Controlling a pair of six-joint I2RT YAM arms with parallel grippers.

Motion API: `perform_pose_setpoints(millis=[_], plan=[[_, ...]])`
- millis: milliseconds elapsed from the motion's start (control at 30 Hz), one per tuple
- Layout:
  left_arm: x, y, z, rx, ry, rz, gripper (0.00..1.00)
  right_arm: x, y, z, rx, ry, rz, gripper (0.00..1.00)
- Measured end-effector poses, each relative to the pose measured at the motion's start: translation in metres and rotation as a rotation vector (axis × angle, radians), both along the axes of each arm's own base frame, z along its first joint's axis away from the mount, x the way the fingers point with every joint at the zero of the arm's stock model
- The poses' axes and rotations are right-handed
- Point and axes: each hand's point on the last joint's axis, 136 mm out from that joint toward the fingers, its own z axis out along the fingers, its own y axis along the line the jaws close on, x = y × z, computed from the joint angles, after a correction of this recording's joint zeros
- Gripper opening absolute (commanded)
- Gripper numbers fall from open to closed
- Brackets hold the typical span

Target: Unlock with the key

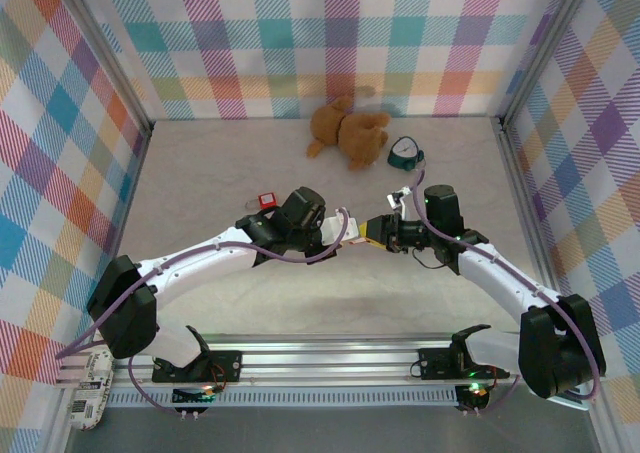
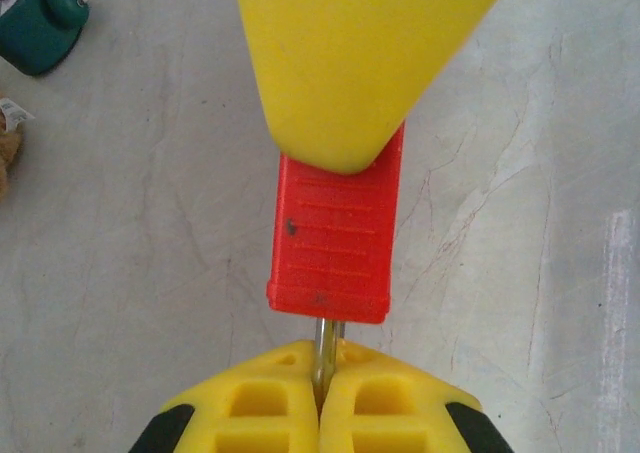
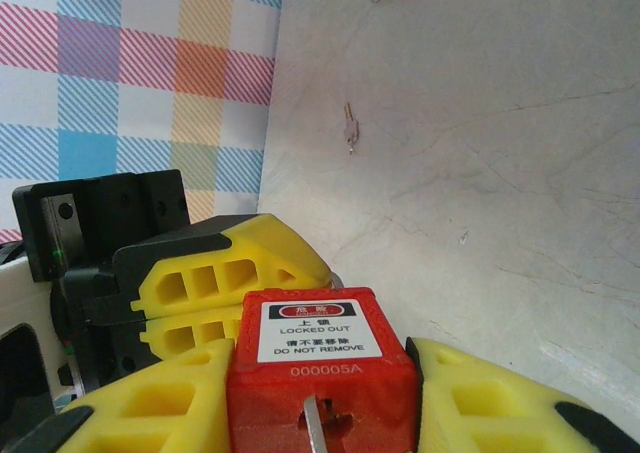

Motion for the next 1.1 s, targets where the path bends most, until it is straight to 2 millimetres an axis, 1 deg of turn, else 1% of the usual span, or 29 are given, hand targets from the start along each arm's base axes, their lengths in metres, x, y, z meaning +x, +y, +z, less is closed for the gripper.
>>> perform_pose_setpoints(millis=[233,467,500,533,567,600,700,800,867,933,1033,1100], plan=[[-0.001,0.010,0.000,0.012,0.020,0.007,0.00,0.001,0.000,0.001,-0.003,-0.007,0.000,0.27],[0.000,0.017,0.010,0.001,0.009,0.017,0.00,0.003,0.001,0.011,0.012,-0.028,0.008,0.27],[0.000,0.017,0.011,-0.001,0.007,0.018,0.03,0.003,0.001,0.012,0.015,-0.032,0.012,0.27],[0.000,0.017,0.012,-0.003,0.004,0.018,0.10,0.003,0.002,0.014,0.016,-0.037,0.014,0.27],[0.000,0.018,0.014,-0.004,0.000,0.017,0.23,0.003,0.002,0.015,0.017,-0.042,0.017,0.27],[0.000,0.019,0.014,-0.004,0.001,0.023,0.30,0.003,0.002,0.015,0.017,-0.045,0.021,0.27],[0.003,0.032,0.015,0.026,0.010,0.065,0.43,0.006,-0.002,0.011,0.000,-0.034,-0.002,0.26],[0.005,0.035,0.022,0.026,0.006,0.087,0.48,0.007,-0.003,0.008,-0.010,-0.029,-0.008,0.26],[0.006,0.030,0.033,0.003,-0.005,0.088,0.50,0.005,-0.002,0.007,-0.016,-0.023,-0.006,0.26],[0.004,0.022,0.043,-0.024,-0.020,0.075,0.52,0.004,-0.001,0.005,-0.021,-0.019,-0.004,0.26],[-0.006,0.003,0.057,-0.062,-0.041,0.024,0.53,0.004,0.000,0.005,-0.023,-0.019,-0.003,0.26],[-0.014,-0.008,0.059,-0.073,-0.042,-0.012,0.54,0.003,0.000,0.005,-0.024,-0.019,-0.003,0.26]])
